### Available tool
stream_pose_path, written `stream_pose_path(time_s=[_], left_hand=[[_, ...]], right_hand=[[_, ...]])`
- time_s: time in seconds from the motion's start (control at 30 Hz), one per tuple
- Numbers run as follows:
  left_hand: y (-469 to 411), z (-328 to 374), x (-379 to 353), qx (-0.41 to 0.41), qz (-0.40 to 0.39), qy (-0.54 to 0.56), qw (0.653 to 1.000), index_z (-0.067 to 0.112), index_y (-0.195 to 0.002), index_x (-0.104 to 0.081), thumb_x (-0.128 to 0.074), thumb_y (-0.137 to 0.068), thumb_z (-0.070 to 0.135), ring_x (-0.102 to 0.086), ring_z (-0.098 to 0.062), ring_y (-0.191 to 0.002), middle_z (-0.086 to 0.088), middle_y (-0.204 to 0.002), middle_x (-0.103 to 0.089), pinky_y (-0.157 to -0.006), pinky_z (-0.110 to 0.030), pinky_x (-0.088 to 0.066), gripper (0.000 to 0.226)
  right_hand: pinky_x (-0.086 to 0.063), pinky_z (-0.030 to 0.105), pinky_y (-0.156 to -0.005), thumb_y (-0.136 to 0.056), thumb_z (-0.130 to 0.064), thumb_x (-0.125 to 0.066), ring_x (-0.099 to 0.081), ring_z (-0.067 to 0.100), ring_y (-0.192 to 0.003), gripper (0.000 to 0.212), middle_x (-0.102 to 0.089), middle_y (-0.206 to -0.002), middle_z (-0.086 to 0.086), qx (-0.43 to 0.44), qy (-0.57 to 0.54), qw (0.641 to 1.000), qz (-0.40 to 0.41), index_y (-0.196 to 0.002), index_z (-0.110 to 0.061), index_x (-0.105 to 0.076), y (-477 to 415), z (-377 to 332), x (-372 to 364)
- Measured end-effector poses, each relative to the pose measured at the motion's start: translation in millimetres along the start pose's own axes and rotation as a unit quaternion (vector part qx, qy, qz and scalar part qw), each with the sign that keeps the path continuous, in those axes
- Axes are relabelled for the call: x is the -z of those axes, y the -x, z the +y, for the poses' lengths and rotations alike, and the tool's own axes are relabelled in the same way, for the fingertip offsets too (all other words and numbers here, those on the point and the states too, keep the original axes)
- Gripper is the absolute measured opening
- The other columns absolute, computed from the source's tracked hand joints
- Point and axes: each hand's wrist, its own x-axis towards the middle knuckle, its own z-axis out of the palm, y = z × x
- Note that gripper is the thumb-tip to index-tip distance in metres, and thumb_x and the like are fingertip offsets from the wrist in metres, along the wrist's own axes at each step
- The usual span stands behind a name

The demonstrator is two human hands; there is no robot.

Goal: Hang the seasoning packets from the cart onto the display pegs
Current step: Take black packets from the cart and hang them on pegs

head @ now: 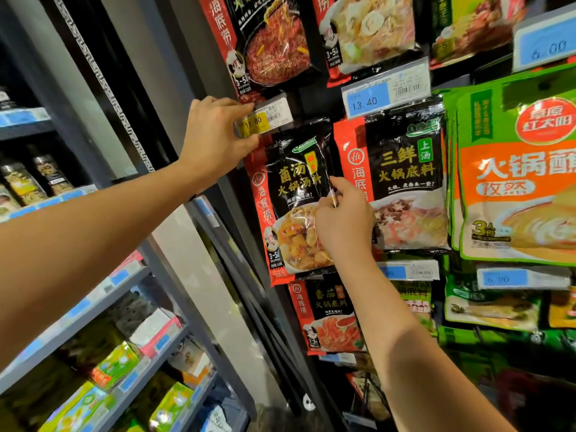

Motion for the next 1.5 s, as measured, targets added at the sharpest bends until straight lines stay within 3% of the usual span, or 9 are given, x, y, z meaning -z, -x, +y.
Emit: stream_pose_path(time_s=[0.07,0.23,0.5,0.63,0.7,0.77,0.9,1.27,1.5], left_hand=[[0.1,0.4,0.3,0.001,0.002,0.001,1.0,0.015,-0.132,-0.068,-0.071,-0.087,0.038,-0.058,-0.035,-0.11,-0.009,-0.125,-0.07,-0.096,-0.045,-0.036,0.052],[1.3,-0.2,1.6,-0.005,0.004,-0.001,1.0,0.014,-0.132,-0.068,-0.071,-0.088,0.039,-0.059,-0.035,-0.11,-0.009,-0.125,-0.071,-0.095,-0.044,-0.036,0.05],[0.7,0.8,1.1,-0.001,0.003,0.004,1.0,0.014,-0.132,-0.068,-0.074,-0.087,0.038,-0.059,-0.035,-0.111,-0.009,-0.125,-0.071,-0.095,-0.046,-0.036,0.051],[1.4,1.1,1.2,0.0,0.006,0.006,1.0,0.013,-0.131,-0.068,-0.075,-0.088,0.037,-0.058,-0.034,-0.111,-0.01,-0.125,-0.071,-0.095,-0.046,-0.036,0.05],[1.3,1.6,2.0,0.0,0.006,0.005,1.0,0.013,-0.132,-0.068,-0.075,-0.088,0.037,-0.058,-0.034,-0.112,-0.01,-0.125,-0.07,-0.095,-0.046,-0.036,0.05],[1.3,2.5,2.8,0.001,0.007,0.008,1.0,0.013,-0.132,-0.067,-0.075,-0.089,0.037,-0.057,-0.033,-0.113,-0.01,-0.126,-0.07,-0.096,-0.045,-0.035,0.051],[0.8,2.2,2.7,0.002,0.007,0.012,1.0,0.014,-0.133,-0.067,-0.075,-0.089,0.038,-0.057,-0.033,-0.113,-0.009,-0.128,-0.069,-0.095,-0.044,-0.034,0.051],[0.9,-0.5,0.6,0.0,0.01,0.023,1.0,0.014,-0.131,-0.069,-0.076,-0.086,0.038,-0.059,-0.031,-0.113,-0.008,-0.124,-0.071,-0.092,-0.038,-0.03,0.052],[0.6,-2.9,-0.3,-0.005,0.01,0.024,1.0,0.014,-0.13,-0.069,-0.077,-0.085,0.039,-0.059,-0.03,-0.113,-0.007,-0.123,-0.072,-0.094,-0.042,-0.034,0.052]], right_hand=[[-0.044,0.028,-0.083,-0.103,-0.009,-0.053,-0.058,0.015,-0.094,0.048,-0.059,-0.145,0.006,-0.001,0.009,1.0,-0.003,-0.15,-0.018,-0.051,-0.8,0.3,2.2],[-0.045,0.029,-0.081,-0.101,-0.006,-0.051,-0.063,0.024,-0.115,0.05,-0.063,-0.139,0.007,-0.002,0.012,1.0,-0.003,-0.149,-0.017,-0.052,-5.1,-3.3,5.6],[-0.043,0.03,-0.076,-0.1,-0.003,-0.05,-0.048,0.008,-0.075,0.05,-0.064,-0.124,0.003,-0.016,0.048,0.998,-0.026,-0.149,-0.015,-0.052,-6.6,6.0,16.8],[-0.055,0.033,-0.079,-0.102,-0.007,-0.052,-0.063,0.013,-0.083,0.048,-0.063,-0.136,0.002,-0.001,0.018,1.0,-0.012,-0.148,-0.018,-0.053,-5.0,6.6,13.0],[-0.05,0.021,-0.083,-0.103,-0.009,-0.053,-0.06,0.005,-0.081,0.047,-0.061,-0.133,-0.004,0.019,0.011,1.0,-0.009,-0.149,-0.018,-0.052,-5.3,1.9,9.2],[-0.047,0.026,-0.094,-0.104,-0.01,-0.053,-0.058,0.005,-0.087,0.047,-0.061,-0.14,0.001,0.033,0.007,0.999,-0.006,-0.15,-0.017,-0.051,-6.8,-4.0,3.4],[-0.048,0.039,-0.102,-0.105,-0.011,-0.053,-0.06,0.025,-0.125,0.047,-0.058,-0.147,0.005,0.039,0.023,0.999,0.008,-0.151,-0.016,-0.05,-16.4,-13.9,-8.7],[-0.058,0.046,-0.09,-0.102,-0.006,-0.051,-0.068,0.034,-0.108,0.05,-0.062,-0.141,0.012,0.01,0.054,0.998,0.004,-0.152,-0.012,-0.048,-22.5,-16.0,-10.8],[-0.047,0.038,-0.103,-0.105,-0.008,-0.05,-0.058,0.027,-0.13,0.048,-0.057,-0.148,0.009,0.021,0.026,0.999,0.018,-0.153,-0.012,-0.046,-17.7,-21.7,-16.5]])
